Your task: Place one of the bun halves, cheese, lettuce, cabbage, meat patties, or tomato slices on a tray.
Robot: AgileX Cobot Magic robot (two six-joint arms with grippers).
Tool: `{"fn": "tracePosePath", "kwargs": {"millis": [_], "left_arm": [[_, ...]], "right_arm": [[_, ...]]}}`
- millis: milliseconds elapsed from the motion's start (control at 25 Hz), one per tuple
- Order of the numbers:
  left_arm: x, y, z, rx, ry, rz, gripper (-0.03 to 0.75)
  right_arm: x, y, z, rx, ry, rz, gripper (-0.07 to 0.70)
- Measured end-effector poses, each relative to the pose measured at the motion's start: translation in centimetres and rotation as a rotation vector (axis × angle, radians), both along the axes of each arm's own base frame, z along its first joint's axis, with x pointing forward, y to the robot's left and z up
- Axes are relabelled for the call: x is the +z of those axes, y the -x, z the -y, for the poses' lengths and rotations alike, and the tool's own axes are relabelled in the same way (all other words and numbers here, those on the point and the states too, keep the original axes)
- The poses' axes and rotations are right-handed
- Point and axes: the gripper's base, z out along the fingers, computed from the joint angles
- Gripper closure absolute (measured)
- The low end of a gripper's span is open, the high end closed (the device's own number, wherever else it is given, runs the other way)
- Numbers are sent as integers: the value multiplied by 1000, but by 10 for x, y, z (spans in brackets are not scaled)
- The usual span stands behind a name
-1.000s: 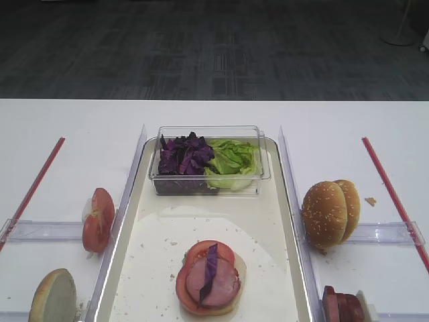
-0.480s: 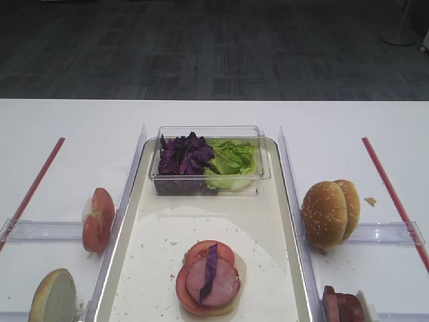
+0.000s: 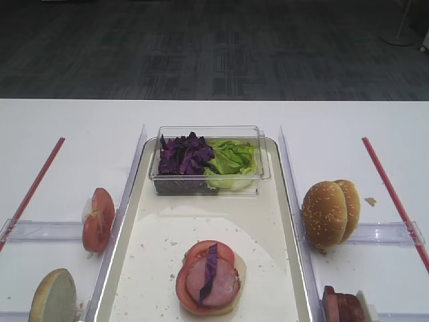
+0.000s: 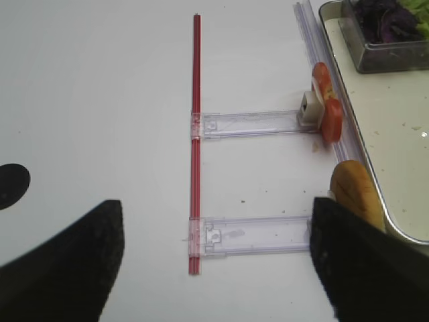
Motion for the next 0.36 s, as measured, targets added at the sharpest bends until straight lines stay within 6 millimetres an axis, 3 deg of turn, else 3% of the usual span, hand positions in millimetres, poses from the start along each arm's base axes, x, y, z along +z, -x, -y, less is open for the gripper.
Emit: {"fn": "tracePosePath", "kwargs": {"millis": [360], "left_arm": [[0,0,0,0,0,0,188]], "right_arm": [[0,0,0,0,0,0,267]]}}
